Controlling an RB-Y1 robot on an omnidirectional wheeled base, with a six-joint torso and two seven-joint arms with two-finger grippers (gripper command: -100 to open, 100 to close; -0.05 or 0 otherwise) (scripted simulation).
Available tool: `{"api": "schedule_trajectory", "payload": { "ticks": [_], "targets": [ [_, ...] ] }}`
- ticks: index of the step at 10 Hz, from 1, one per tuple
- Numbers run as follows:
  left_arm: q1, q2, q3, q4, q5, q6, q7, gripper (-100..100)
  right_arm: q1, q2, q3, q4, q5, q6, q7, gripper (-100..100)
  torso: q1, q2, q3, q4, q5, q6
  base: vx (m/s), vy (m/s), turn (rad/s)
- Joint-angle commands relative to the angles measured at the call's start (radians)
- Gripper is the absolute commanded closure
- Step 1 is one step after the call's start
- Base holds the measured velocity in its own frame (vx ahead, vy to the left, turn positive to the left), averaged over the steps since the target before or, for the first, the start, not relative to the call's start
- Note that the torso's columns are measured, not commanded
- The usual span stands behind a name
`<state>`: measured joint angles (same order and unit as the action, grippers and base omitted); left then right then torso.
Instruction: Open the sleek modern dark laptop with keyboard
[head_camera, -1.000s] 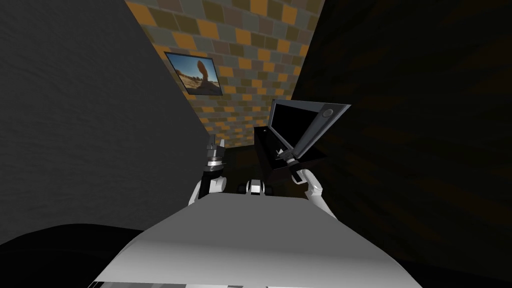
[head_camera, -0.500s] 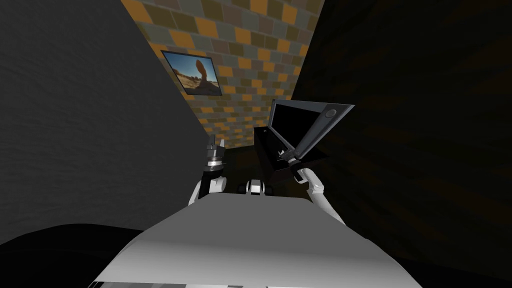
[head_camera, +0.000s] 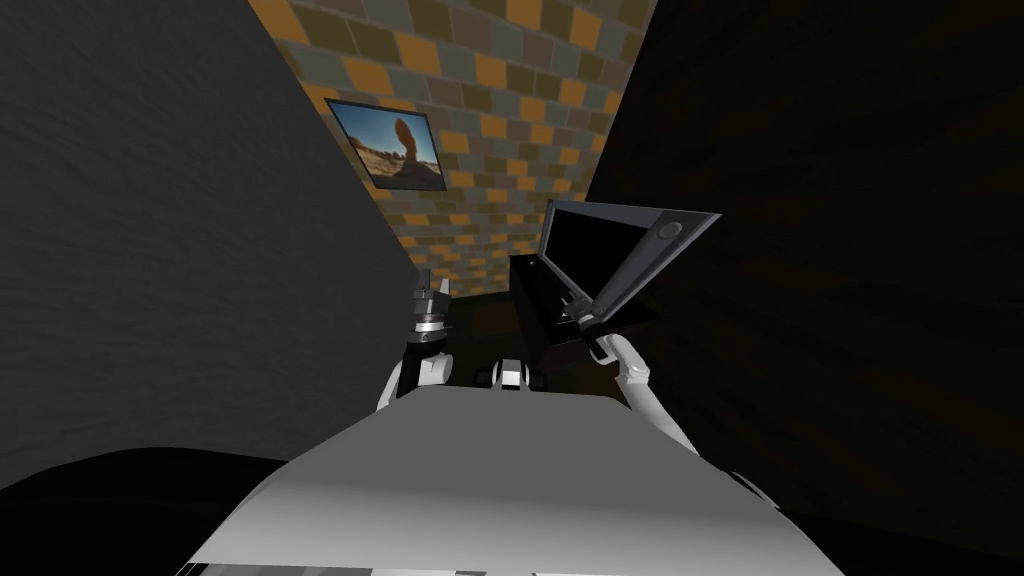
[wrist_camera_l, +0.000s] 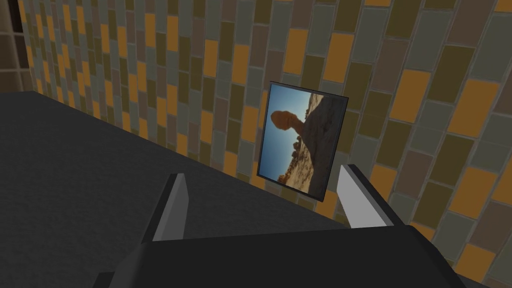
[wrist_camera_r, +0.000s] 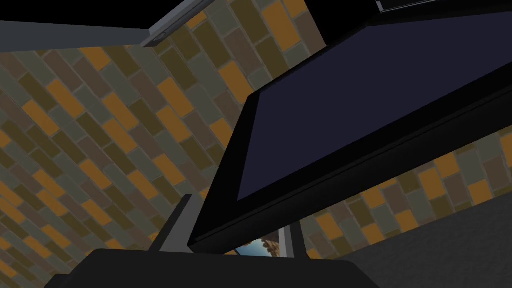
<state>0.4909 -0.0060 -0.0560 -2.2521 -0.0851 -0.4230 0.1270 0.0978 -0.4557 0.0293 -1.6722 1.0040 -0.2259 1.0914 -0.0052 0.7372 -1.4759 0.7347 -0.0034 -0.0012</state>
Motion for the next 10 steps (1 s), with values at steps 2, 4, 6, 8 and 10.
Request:
{"api": "schedule_trajectory", "payload": {
  "ticks": [2,4,6,8,10],
  "targets": [
    [0.000,0.000,0.000,0.000,0.000,0.000,0.000,0,-0.035,-0.008,0.007,0.056,-0.069,0.007,-0.097,100,-0.003,-0.004,-0.003,-0.001,0.000,0.004,-0.044,-0.095,0.056],
    [0.000,0.000,0.000,0.000,0.000,0.000,0.000,0,-0.054,-0.013,0.009,0.082,-0.105,0.010,-0.145,100,-0.003,-0.006,-0.003,-0.002,-0.001,0.006,-0.015,-0.077,0.029],
    [0.000,0.000,0.000,0.000,0.000,0.000,0.000,0,-0.073,-0.017,0.011,0.108,-0.141,0.013,-0.192,100,-0.003,-0.006,-0.004,-0.002,0.000,0.005,-0.014,-0.083,0.040],
    [0.000,0.000,0.000,0.000,0.000,0.000,0.000,0,-0.080,-0.016,0.015,0.106,-0.147,0.013,-0.200,100,-0.001,-0.004,-0.003,0.000,0.001,0.003,-0.013,-0.071,0.017],
    [0.000,0.000,0.000,0.000,0.000,0.000,0.000,0,-0.089,0.025,0.009,0.155,-0.193,-0.010,-0.240,100,0.004,-0.003,-0.002,-0.001,0.002,0.001,0.018,-0.116,0.002]
  ]
}}
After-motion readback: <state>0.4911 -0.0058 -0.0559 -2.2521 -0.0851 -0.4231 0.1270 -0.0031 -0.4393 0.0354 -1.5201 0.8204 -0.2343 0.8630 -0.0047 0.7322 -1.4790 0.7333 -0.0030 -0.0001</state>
